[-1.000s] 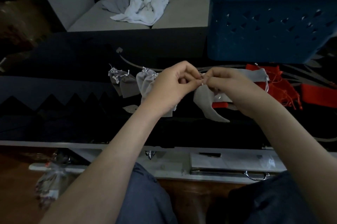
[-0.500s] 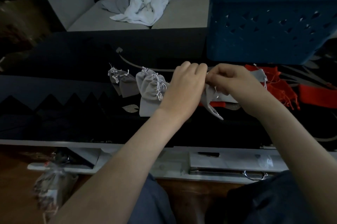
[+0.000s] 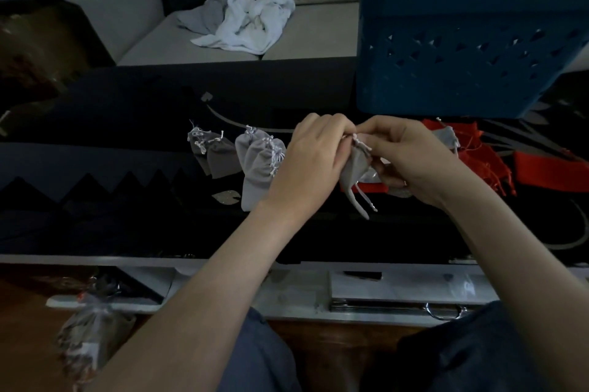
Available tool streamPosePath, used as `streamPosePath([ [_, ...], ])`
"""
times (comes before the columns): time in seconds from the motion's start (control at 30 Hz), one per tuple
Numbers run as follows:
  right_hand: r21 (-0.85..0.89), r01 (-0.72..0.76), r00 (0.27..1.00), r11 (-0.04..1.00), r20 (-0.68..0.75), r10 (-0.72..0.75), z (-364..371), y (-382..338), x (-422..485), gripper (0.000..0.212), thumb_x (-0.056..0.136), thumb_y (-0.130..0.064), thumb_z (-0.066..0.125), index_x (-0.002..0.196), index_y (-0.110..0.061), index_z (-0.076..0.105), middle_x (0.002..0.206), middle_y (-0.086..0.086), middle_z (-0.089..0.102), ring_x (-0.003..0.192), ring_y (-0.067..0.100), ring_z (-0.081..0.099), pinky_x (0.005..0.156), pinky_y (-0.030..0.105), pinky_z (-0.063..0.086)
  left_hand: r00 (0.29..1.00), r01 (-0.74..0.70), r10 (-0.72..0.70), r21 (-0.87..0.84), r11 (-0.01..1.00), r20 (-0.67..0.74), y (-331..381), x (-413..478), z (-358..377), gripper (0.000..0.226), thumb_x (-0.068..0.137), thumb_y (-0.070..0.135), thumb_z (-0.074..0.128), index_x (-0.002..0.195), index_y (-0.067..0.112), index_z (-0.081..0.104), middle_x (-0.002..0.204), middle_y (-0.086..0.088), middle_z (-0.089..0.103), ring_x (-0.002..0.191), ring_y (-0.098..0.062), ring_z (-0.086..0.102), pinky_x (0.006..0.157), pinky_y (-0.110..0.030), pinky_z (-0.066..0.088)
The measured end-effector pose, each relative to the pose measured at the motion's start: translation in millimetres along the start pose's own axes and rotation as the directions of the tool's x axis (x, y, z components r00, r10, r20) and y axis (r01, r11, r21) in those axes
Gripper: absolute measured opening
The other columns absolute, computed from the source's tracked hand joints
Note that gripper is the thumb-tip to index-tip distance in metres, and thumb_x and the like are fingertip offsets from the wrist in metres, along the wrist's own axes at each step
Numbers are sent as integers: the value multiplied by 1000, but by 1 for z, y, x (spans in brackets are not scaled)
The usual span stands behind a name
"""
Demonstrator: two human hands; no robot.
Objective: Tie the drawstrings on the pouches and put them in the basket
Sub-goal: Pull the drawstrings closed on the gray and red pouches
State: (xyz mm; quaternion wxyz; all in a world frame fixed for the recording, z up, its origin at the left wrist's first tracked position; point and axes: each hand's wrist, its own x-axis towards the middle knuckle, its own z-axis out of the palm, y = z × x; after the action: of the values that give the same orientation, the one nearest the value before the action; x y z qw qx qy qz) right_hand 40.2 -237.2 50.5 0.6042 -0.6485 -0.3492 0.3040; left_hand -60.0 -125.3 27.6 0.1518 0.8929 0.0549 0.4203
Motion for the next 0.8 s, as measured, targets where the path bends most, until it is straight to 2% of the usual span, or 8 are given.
streamPosePath([
  [0.13,-22,36,998,999,-52,-37,0,3,2,15,95,-11,53,81,-10,58,57,3,51,42,11,32,38,21,15,997,75,-73,-68,995,28,0,0,-2,18,95,16,50,102,4,63,88,-7,65,85,-14,55,73,-17,41],
  [0.23,-25,20,999,999,-50,-21,2,3,2,14,96,-10,50,84,-9,57,58,0,52,46,11,37,39,21,23,981,192,-186,-156,969,49,3,0,-3,19,97,14,49,112,5,56,96,-8,68,92,-13,61,76,-14,43],
  [0.4,-40,13,1000,999,-9,-13,3,2,3,17,97,-7,47,84,-8,58,56,-4,57,47,6,46,42,17,35,974,227,-221,-155,961,57,0,1,-2,9,97,16,51,94,8,54,85,-4,63,80,-14,60,69,-26,45],
  [0.53,-55,22,1000,998,-21,-23,5,2,3,17,97,-9,48,82,-10,57,53,-6,55,45,4,45,44,18,37,993,115,-115,15,993,-33,-2,2,0,17,92,16,47,87,4,58,99,-10,61,92,-19,57,71,-19,43],
  [0.6,-75,32,999,997,-32,-34,8,3,4,17,97,-10,49,81,-10,55,53,-4,53,46,7,43,45,20,36,994,96,-91,80,992,-62,-2,2,0,13,87,10,47,85,2,57,106,-17,58,95,-24,55,72,-24,43],
  [0.63,-86,37,998,996,-38,-40,8,4,4,17,97,-10,49,80,-11,54,55,-1,52,48,9,42,47,22,36,992,107,-101,82,991,-76,-2,2,0,7,85,3,51,84,2,57,105,-19,57,93,-26,55,70,-24,42],
  [0.7,-99,46,997,994,-62,-52,10,5,5,18,96,-11,50,78,-12,52,60,5,48,50,12,41,49,26,36,981,172,-168,40,984,-98,-2,2,-1,10,83,-8,55,83,2,56,99,-16,54,86,-24,56,66,-21,43],
  [0.8,-100,57,982,993,-176,-74,10,8,9,20,95,-11,51,75,-13,49,56,0,44,49,11,43,51,28,40,944,314,-320,-77,946,-83,2,2,-2,21,86,-7,53,78,12,48,97,-2,45,82,-16,51,69,-15,40],
])
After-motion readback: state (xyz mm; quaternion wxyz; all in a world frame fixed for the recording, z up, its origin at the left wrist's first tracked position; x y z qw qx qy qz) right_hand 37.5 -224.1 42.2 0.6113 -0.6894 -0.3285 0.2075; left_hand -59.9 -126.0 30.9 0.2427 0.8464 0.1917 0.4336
